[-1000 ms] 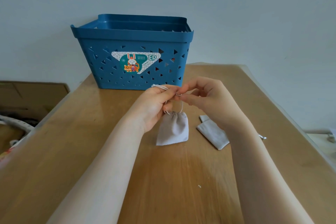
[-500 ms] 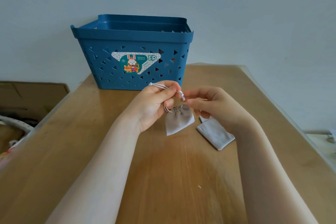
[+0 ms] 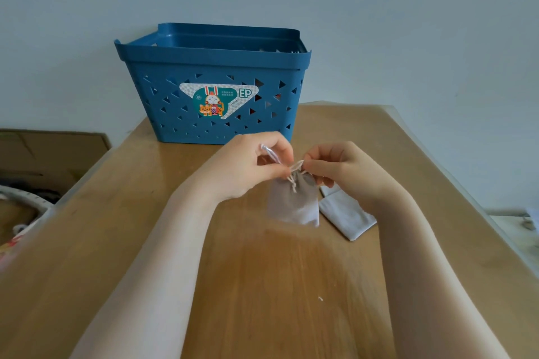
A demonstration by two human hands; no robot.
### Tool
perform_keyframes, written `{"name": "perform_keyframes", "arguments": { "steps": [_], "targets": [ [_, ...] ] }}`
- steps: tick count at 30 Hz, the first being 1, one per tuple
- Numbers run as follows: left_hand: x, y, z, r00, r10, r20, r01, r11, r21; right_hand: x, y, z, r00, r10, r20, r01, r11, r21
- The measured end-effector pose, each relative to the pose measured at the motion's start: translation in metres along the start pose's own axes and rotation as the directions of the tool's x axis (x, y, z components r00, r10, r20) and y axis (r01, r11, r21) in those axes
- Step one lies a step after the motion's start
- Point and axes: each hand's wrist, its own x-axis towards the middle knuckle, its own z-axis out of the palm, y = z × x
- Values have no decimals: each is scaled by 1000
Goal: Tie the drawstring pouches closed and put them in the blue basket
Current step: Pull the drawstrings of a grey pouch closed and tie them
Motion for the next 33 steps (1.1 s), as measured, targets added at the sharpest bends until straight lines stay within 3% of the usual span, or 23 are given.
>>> {"name": "perform_keyframes", "arguments": {
  "steps": [3,5,8,11,18,20,24,28,33],
  "targets": [
    [3,3,4,974,110,-196,-89,990,112,-1,-2,-2,999,-36,-6,36,998,53],
    [6,-2,10,885,263,-383,-135,934,330,0,-3,-1,998,-59,0,59,997,54],
    [11,-11,20,782,440,-442,-136,812,567,2,-5,8,996,-92,21,92,995,30],
    [12,-14,26,734,507,-452,-140,764,629,4,-7,11,996,-88,-12,88,996,-15],
    [15,-9,36,734,512,-446,-320,840,438,7,-5,11,975,179,-133,-150,968,201],
    [15,-10,38,747,492,-446,-328,858,396,7,-4,12,978,142,-150,-102,963,251],
    [17,-12,38,769,481,-422,-346,867,358,8,-5,13,955,71,-289,-21,985,172],
    [15,-2,34,750,438,-496,-369,899,237,6,-16,16,954,55,-295,47,944,327],
    [11,11,23,779,125,-615,-287,942,-172,5,-20,3,937,83,-340,124,829,545]
  ]
}}
